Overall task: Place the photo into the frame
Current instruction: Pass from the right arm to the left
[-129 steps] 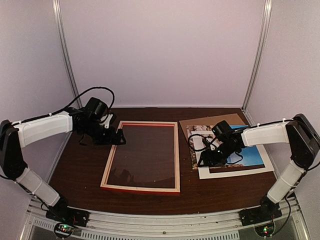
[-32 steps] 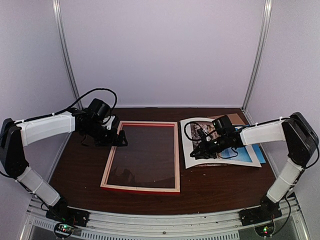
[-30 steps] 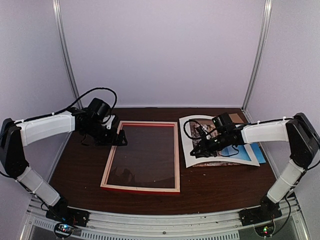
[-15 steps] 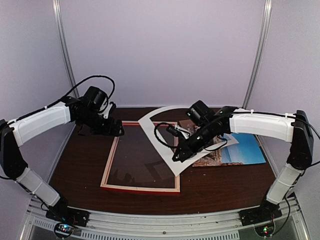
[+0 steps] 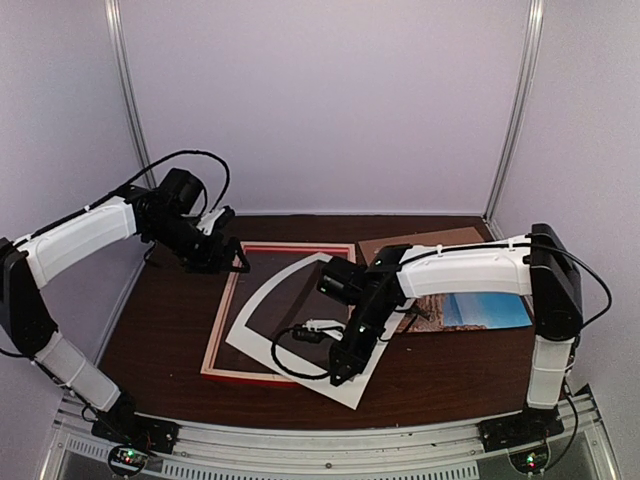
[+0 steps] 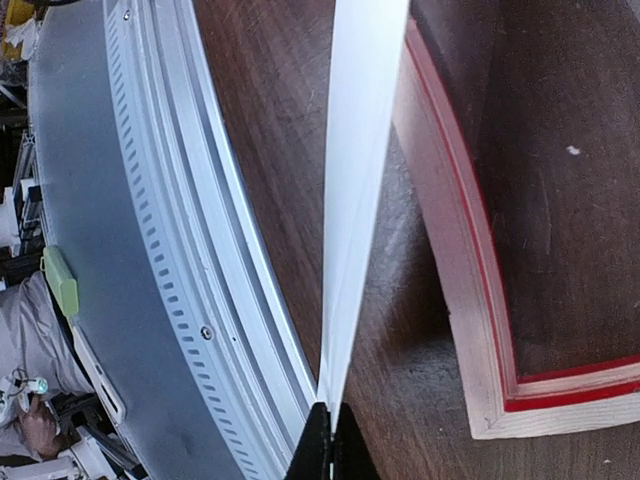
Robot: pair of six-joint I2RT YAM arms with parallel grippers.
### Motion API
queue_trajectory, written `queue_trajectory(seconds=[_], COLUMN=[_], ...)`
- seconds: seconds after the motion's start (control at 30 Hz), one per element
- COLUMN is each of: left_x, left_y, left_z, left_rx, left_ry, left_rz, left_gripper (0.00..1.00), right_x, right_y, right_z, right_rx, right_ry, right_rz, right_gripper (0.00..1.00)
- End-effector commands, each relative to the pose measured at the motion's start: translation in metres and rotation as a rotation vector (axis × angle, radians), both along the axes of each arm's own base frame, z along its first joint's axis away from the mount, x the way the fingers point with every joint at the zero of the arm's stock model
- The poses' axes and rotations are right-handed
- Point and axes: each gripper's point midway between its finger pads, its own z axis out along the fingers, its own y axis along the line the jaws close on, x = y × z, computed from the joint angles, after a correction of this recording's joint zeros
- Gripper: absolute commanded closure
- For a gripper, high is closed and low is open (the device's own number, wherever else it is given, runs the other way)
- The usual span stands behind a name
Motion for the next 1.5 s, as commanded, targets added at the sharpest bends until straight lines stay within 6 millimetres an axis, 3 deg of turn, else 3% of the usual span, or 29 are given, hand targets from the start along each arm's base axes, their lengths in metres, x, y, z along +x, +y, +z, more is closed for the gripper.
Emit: queue_trajectory(seconds=[0.0,0.43,0.63,0.97,1.47], left_x=[-0.009,-0.016,-0.019,-0.019,-0.018], left_y=[-0.022,-0.035,-0.044,-0.052,-0.052], left_z=[-0.011,-0.069,-0.085,-0.083,-0.080], left_rx=[-0.115,-0.145,-0.193,-0.248,-0.254], left_ry=[0.090,0.289,0.367,0.390,0.377], left_rz=[-0.070,-0.067,-0.068,-0.078,-0.079], left_gripper=[0.07,0.16,0.28,0.46,0.81], right_x=[-0.014,-0.028,-0.029,-0.029,-0.032], right_y=[0.002,0.000,-0.002,-0.004,-0.007], right_z=[0.006,-0.001,-0.003,-0.008,-0.015], right_rx=[0.035,0.033,0.026,0.016,0.004], right_ry=[0.009,0.021,0.020,0.018,0.035], right_rz=[0.116,0.196,0.202,0.203,0.206], right_gripper=[1.00,1.00,1.00,1.00,1.00])
